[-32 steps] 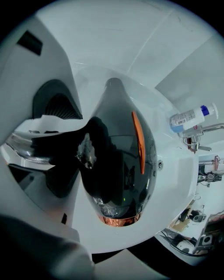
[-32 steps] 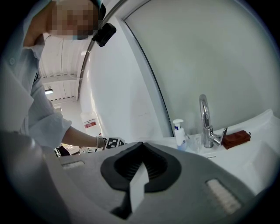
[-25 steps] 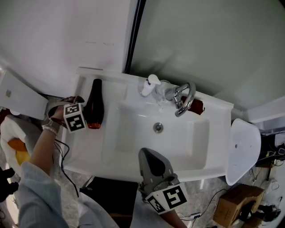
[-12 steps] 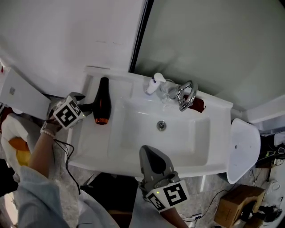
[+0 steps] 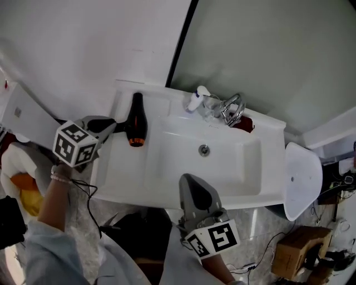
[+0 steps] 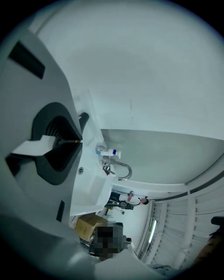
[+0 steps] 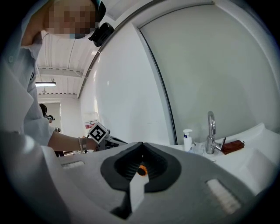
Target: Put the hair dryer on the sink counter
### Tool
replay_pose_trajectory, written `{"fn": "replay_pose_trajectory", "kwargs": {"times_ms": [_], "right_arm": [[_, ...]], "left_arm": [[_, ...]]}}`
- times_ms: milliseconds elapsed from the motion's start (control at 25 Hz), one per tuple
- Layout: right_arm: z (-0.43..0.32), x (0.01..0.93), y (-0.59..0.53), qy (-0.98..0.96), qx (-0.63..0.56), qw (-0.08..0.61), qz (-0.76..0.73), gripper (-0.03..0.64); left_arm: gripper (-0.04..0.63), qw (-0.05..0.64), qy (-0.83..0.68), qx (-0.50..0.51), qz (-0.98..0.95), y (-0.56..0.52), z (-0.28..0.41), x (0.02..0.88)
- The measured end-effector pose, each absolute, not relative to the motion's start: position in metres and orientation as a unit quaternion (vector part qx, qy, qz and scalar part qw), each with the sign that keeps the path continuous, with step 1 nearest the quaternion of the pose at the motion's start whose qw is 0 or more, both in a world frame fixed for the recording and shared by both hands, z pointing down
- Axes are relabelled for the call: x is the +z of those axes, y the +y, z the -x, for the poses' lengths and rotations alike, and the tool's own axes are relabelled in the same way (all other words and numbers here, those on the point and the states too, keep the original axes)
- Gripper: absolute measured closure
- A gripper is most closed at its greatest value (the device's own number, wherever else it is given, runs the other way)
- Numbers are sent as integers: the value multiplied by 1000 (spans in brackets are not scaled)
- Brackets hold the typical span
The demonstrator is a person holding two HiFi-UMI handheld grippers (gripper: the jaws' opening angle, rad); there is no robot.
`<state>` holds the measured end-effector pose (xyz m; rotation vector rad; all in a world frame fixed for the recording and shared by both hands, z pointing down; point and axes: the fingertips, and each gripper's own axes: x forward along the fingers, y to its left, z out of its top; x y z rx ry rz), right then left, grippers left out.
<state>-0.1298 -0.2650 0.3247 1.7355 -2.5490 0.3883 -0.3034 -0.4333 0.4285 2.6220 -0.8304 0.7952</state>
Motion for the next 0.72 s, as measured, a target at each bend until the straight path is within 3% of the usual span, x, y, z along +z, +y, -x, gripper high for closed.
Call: {"fn": "replay_pose_trajectory", "kwargs": {"times_ms": [120,720], "right_arm": [[138,317,-254,-813,111,12,-572,620],[178,304,-189,-781,83,14,-619,620]], "left_arm": [[589,122,-291,239,-918,-417,309,401],[591,66,-277,141,-948,-310,343,322]]}}
